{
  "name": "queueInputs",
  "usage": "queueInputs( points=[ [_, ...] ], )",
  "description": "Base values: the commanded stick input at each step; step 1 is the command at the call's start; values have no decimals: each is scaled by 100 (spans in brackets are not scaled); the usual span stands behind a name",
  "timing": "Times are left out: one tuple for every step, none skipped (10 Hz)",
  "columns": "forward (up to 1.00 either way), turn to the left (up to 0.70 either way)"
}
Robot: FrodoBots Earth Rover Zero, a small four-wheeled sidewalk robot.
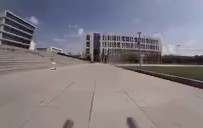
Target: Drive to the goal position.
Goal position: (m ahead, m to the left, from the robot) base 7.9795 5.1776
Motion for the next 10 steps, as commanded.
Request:
queueInputs(
  points=[
    [70, 0],
    [70, 0],
    [70, 0],
    [70, 0],
    [70, 0],
    [70, 0],
    [70, 0],
    [70, 0],
    [70, 0],
    [70, 0]
  ],
)
